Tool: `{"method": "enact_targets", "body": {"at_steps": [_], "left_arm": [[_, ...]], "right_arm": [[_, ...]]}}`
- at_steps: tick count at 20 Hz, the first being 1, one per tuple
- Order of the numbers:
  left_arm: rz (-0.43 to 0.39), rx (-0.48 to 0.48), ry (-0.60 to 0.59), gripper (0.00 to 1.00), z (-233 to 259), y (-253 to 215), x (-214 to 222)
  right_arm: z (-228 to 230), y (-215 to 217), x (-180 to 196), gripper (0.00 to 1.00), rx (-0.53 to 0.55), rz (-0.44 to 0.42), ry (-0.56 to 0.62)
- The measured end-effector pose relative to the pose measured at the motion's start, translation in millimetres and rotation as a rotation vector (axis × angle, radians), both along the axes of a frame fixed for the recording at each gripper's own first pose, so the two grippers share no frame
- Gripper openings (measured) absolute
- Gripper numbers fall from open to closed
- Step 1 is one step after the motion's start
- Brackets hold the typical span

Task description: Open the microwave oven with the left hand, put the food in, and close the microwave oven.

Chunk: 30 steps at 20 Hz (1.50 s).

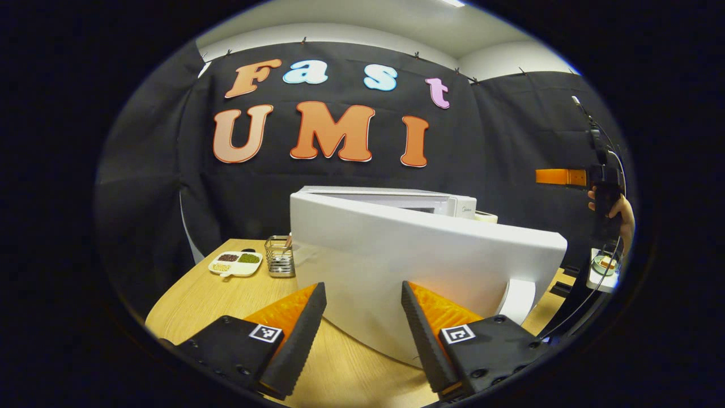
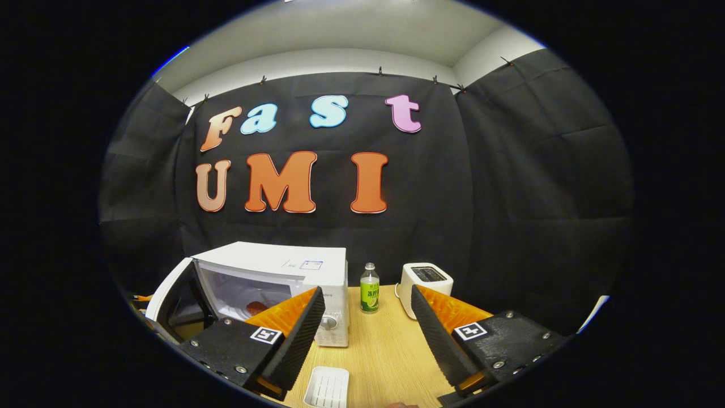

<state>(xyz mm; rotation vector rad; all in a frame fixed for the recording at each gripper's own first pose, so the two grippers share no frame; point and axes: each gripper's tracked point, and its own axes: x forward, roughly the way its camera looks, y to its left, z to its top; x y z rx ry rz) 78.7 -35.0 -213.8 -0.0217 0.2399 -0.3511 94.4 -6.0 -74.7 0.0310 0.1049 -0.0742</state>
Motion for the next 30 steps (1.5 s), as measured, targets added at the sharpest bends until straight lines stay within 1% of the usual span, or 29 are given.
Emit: {"method": "enact_targets", "body": {"at_steps": [1, 2, 3, 4, 6, 11, 12, 13, 14, 15, 18, 21, 22, 23, 25, 26, 27, 30], "left_arm": [[-0.010, -0.001, -0.005, 0.79, 2.0, -9.9, 3.3], [-0.027, 0.001, -0.002, 0.74, 2.0, -19.2, 6.0], [-0.046, -0.004, -0.005, 0.73, 4.2, -30.0, 13.2], [-0.027, -0.005, -0.004, 0.68, 3.5, -31.6, 20.0], [-0.028, -0.004, 0.015, 0.12, -3.4, -47.2, 29.0], [-0.015, 0.026, 0.018, 0.10, -7.7, -76.0, 59.5], [-0.014, 0.028, 0.018, 0.13, -7.6, -81.9, 65.6], [-0.012, 0.032, 0.017, 0.10, -7.6, -86.6, 72.2], [-0.005, 0.035, 0.013, 0.13, -7.3, -90.8, 79.2], [0.016, 0.038, 0.006, 0.10, -5.8, -92.4, 88.8], [0.055, 0.046, -0.005, 0.10, -10.1, -101.2, 113.1], [0.075, 0.061, -0.001, 0.10, -18.7, -109.8, 132.6], [0.078, 0.061, 0.000, 0.13, -18.9, -112.1, 138.4], [0.083, 0.063, -0.001, 0.10, -19.3, -115.2, 142.4], [0.100, 0.068, -0.010, 0.10, -18.6, -117.5, 151.0], [0.109, 0.067, -0.014, 0.13, -18.7, -119.7, 154.5], [0.120, 0.069, -0.017, 0.10, -18.9, -121.4, 160.5], [0.165, 0.076, -0.033, 0.10, -16.1, -122.3, 165.2]], "right_arm": [[-0.7, -3.6, -0.9, 0.95, 0.008, 0.001, -0.002], [-1.0, -7.3, -1.8, 0.95, 0.011, 0.000, -0.005], [-1.8, -11.0, -3.3, 0.95, 0.010, 0.000, -0.010], [-2.3, -14.8, -3.8, 0.95, 0.006, -0.001, -0.014], [-4.8, -23.5, -5.8, 0.95, -0.006, -0.006, -0.017], [-11.7, -47.8, -8.0, 0.95, -0.012, -0.035, -0.021], [-13.7, -52.1, -8.4, 0.95, -0.011, -0.040, -0.019], [-16.6, -55.2, -7.6, 0.95, -0.010, -0.043, -0.016], [-19.5, -58.6, -7.0, 0.95, -0.008, -0.044, -0.013], [-22.9, -61.5, -6.5, 0.95, -0.007, -0.045, -0.010], [-34.2, -73.5, -4.6, 0.95, -0.004, -0.057, 0.002], [-46.8, -84.1, -1.5, 0.95, 0.019, -0.068, 0.017], [-50.7, -89.1, -0.9, 0.95, 0.021, -0.075, 0.021], [-54.8, -94.0, 0.1, 0.95, 0.023, -0.081, 0.024], [-60.0, -101.6, 1.1, 0.95, 0.032, -0.092, 0.030], [-62.6, -105.0, 1.0, 0.95, 0.036, -0.096, 0.032], [-66.3, -108.8, 1.0, 0.95, 0.040, -0.101, 0.036], [-76.4, -116.6, 2.1, 0.95, 0.048, -0.106, 0.051]]}}
